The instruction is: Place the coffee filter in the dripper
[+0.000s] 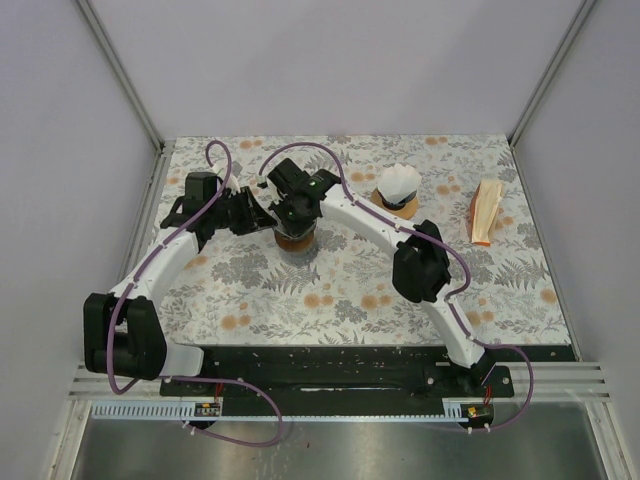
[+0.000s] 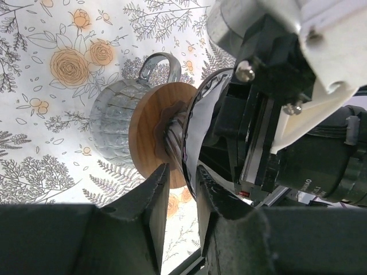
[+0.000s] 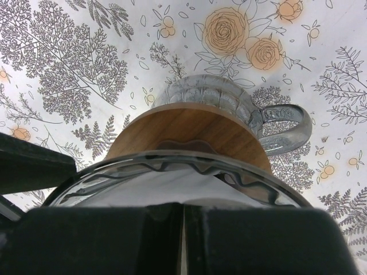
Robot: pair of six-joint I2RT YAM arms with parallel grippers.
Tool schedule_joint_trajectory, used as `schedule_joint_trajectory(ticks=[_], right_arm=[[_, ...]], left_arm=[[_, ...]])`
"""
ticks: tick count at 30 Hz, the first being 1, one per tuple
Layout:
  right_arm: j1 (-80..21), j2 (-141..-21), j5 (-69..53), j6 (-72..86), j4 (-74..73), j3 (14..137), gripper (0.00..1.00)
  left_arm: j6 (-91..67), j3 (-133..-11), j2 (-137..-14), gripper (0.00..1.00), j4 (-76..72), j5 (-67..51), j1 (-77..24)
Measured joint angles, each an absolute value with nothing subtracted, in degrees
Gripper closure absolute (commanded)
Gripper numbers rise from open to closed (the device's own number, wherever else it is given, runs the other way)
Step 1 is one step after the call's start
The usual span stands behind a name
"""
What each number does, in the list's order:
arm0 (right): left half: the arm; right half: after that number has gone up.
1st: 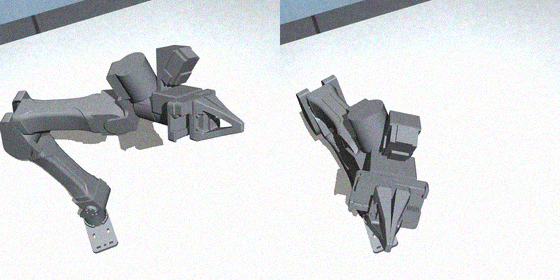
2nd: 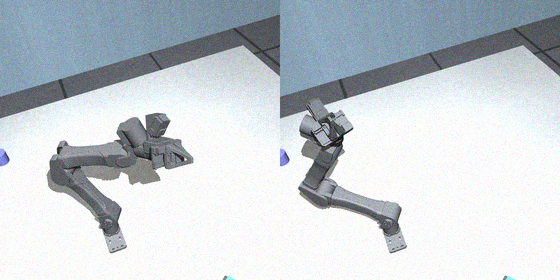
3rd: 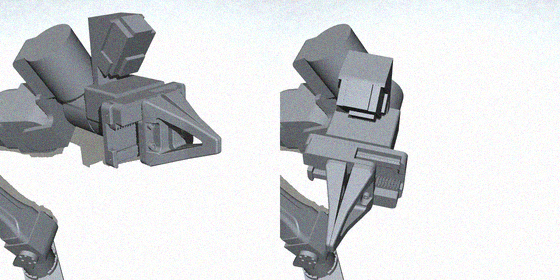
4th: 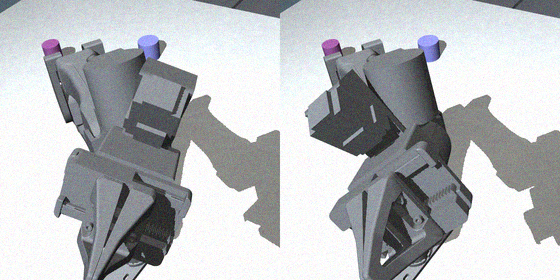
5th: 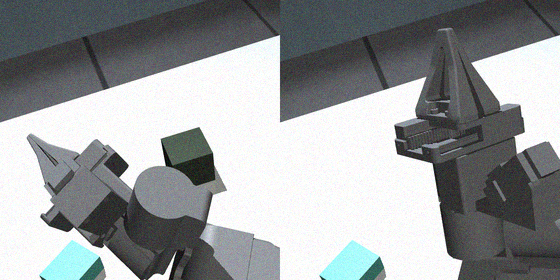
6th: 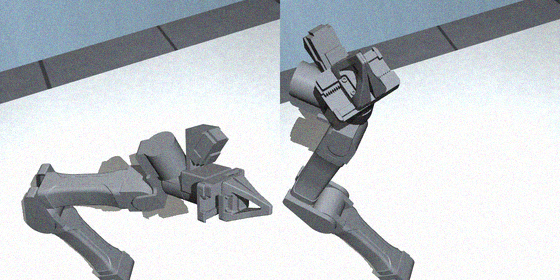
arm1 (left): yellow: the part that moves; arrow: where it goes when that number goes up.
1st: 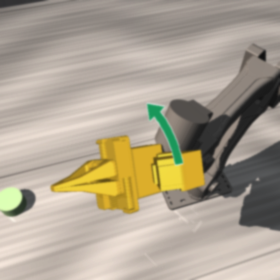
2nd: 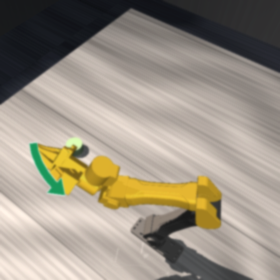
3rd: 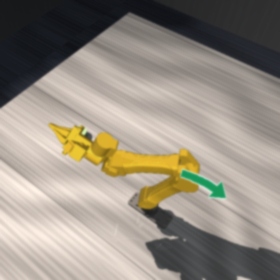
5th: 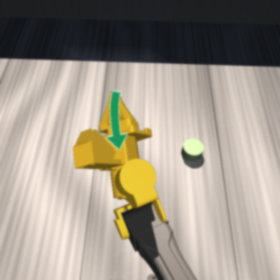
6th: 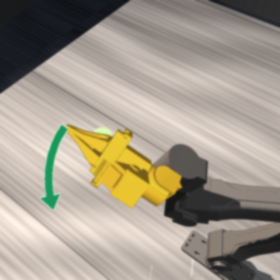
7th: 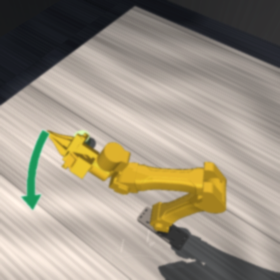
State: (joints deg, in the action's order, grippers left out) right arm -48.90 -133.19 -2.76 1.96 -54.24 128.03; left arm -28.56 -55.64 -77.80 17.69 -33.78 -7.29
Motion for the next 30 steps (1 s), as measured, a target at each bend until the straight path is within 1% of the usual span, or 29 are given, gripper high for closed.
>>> schedule_joint_trajectory(ticks=[4,5,9,11,15,30], right_arm=[[-48.93,-132.44,-2.81,1.93,-53.04,126.72,1.0],[-48.93,-132.33,-2.83,1.93,-52.9,126.58,1.0],[-48.93,-131.96,-3.11,1.83,-52.51,126.26,0.87],[-48.93,-131.61,-3.25,1.76,-52.12,125.93,0.86],[-48.99,-130.63,-4.08,1.74,-51.75,125.67,0.8],[-49.04,-124.84,-4.1,1.26,-51.62,125.67,0.71]], left_arm=[[-28.56,-55.51,-77.8,0.76,17.17,-33.74,-7.31],[-28.56,-55.44,-77.8,0.78,17.02,-33.74,-7.35],[-28.53,-55.35,-77.8,0.83,16.78,-33.69,-7.4],[-28.47,-55.33,-77.8,0.84,16.84,-33.54,-7.42],[-28.16,-55.22,-77.8,0.84,17.23,-32.67,-7.4],[-27.83,-55.22,-77.8,0.84,17.28,-32.29,-7.4]])
